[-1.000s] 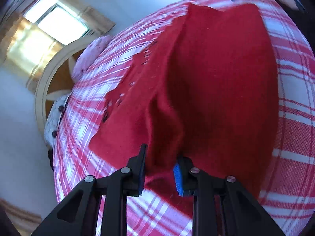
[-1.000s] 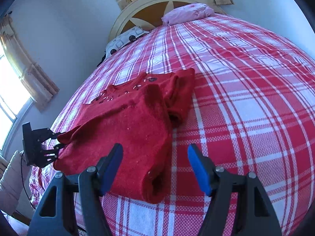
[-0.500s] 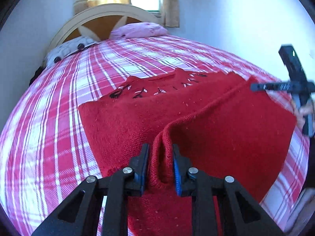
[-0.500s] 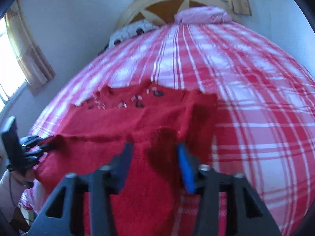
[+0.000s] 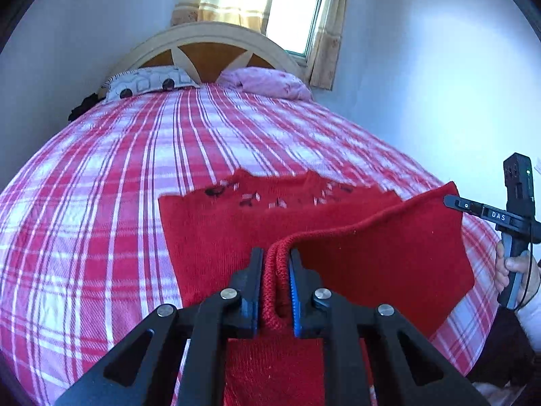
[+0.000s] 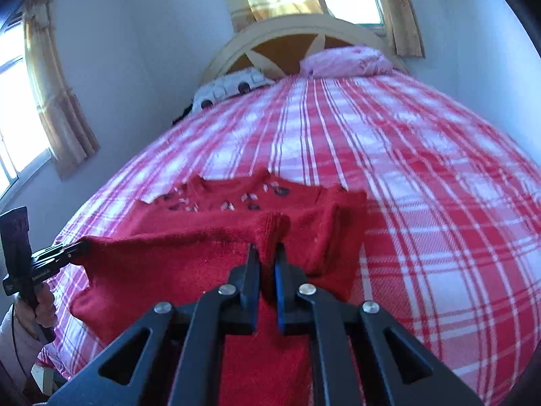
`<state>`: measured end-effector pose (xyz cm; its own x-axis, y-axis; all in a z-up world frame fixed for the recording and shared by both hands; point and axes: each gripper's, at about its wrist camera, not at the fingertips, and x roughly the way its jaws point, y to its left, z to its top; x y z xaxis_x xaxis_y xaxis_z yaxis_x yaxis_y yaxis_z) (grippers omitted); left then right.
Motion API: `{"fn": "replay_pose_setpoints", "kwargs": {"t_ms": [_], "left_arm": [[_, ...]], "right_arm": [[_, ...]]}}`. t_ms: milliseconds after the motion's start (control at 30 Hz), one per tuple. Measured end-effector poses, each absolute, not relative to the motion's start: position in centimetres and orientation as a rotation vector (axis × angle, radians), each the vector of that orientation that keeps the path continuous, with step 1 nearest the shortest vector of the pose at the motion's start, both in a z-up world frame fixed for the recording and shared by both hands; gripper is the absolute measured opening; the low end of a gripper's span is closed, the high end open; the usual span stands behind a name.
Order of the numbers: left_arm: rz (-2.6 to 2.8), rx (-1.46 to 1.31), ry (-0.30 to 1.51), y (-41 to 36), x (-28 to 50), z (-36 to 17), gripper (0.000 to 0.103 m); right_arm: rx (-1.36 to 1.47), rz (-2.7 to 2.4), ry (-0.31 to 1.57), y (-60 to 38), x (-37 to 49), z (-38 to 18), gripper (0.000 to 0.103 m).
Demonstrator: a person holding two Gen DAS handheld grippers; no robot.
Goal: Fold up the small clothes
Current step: 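Grasp the folded sweater edge with the left tool while the right tool grasps beside it, then fold the sweater over again with both tools and release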
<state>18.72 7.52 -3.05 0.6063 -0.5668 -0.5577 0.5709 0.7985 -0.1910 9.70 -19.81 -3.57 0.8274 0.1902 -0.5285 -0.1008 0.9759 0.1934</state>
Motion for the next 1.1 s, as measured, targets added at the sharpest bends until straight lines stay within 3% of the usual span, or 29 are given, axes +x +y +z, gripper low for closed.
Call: {"fn": "replay_pose_setpoints", "kwargs": {"t_ms": [400, 633, 767, 800, 867, 933, 1000, 1033, 1100], "left_arm": [[-0.503, -0.013, 0.628, 4.9, 29.3, 0.7, 0.013], [-0.376, 0.002, 0.811, 2.2, 37.2, -6.9, 0.014], [-0.341, -0.046, 0.902, 2.3, 39.2, -10.8, 0.019], [-0.342, -0.075, 0.898, 2.7, 39.5, -10.5, 0.026], [-0.331, -0.128, 0.905, 3.8, 40.3, -10.0, 0.035], [-0.278, -0.205, 0.903, 6.0, 41.2, -8.8, 0.036], [-0.244, -0.298, 0.886, 8.8, 41.7, -7.4, 0.036], [-0.241, -0.335, 0.879, 9.9, 41.5, -6.7, 0.036], [-0.224, -0.362, 0.865, 11.6, 40.9, -5.4, 0.036]], "right_arm": [[0.097, 0.085, 0.498, -20.2, 18.0, 0.8, 0.010], [0.073, 0.012, 0.624, -20.4, 26.0, -4.5, 0.010], [0.040, -0.026, 0.745, -20.5, 28.3, -9.0, 0.011], [0.041, -0.036, 0.767, -20.6, 28.5, -9.6, 0.011], [0.048, -0.048, 0.794, -20.9, 28.8, -9.9, 0.014], [0.065, -0.060, 0.802, -21.3, 28.7, -9.9, 0.018], [0.095, -0.072, 0.806, -22.1, 28.7, -10.1, 0.027], [0.112, -0.087, 0.810, -22.5, 28.7, -10.1, 0.039], [0.173, -0.091, 0.806, -23.5, 28.7, -10.1, 0.043]]}}
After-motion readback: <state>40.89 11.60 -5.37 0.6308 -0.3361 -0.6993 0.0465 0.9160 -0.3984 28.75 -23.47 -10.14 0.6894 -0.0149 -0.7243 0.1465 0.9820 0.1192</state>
